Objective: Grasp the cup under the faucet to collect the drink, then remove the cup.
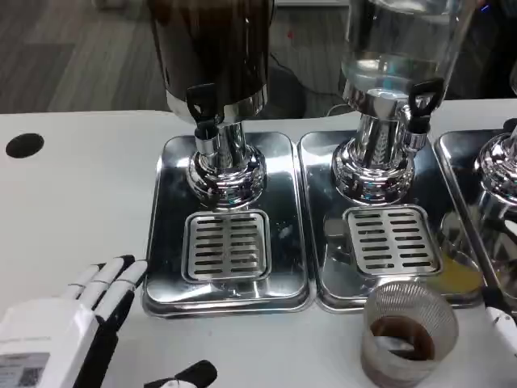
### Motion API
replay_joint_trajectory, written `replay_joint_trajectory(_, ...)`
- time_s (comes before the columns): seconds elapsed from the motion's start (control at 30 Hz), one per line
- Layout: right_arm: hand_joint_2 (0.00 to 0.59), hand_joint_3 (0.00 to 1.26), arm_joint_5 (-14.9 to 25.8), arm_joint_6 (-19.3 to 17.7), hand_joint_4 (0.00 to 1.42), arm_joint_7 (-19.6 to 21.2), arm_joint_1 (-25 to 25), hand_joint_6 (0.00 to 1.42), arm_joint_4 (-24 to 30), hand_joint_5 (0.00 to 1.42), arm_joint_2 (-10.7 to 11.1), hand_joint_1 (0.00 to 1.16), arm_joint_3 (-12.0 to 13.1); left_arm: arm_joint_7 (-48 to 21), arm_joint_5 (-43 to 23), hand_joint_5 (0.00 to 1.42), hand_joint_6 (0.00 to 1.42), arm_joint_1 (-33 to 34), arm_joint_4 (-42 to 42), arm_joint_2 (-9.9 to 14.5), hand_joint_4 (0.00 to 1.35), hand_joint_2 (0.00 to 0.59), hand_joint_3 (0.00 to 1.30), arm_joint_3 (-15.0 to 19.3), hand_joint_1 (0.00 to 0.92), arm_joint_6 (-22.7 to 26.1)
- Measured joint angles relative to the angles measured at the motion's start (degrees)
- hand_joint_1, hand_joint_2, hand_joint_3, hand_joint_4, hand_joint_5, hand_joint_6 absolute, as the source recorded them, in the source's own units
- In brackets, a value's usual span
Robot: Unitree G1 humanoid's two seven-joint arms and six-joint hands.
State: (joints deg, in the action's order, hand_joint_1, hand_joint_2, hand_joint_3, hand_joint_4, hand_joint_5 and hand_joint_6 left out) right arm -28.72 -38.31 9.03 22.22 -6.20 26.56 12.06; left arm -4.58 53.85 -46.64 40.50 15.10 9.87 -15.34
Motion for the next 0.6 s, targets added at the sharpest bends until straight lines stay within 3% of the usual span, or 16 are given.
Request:
replay_joint_trajectory(0.17, 0.433, 0.16, 1.6, 0.0, 0.07, 0.0, 0.6, 0.0, 0.0, 0.06, 0.6, 0.55, 0.2, 1.3, 0.0, 0.11, 0.34, 0.0, 0.0, -0.7, 0.03, 0.117, 0.16, -1.0, 0.0, -0.1)
replay_joint_trajectory(0.37, 0.453, 0.16, 1.6, 0.0, 0.07, 0.0, 0.8, 0.0, -0.3, 0.05, 1.3, 0.69, 0.2, 3.2, 0.7, 0.11, 0.34, 0.0, -0.1, -1.8, 0.03, 0.117, 0.16, -2.8, 0.0, -0.4)
replay_joint_trajectory(0.6, 0.453, 0.16, 0.9, 0.4, 0.06, 0.0, 1.6, 0.0, -0.4, 0.05, 2.3, 0.7, 0.4, 6.3, 2.9, 0.11, 0.34, 0.0, -0.5, -2.2, 0.03, 0.121, 0.15, -3.9, 0.0, -0.6)
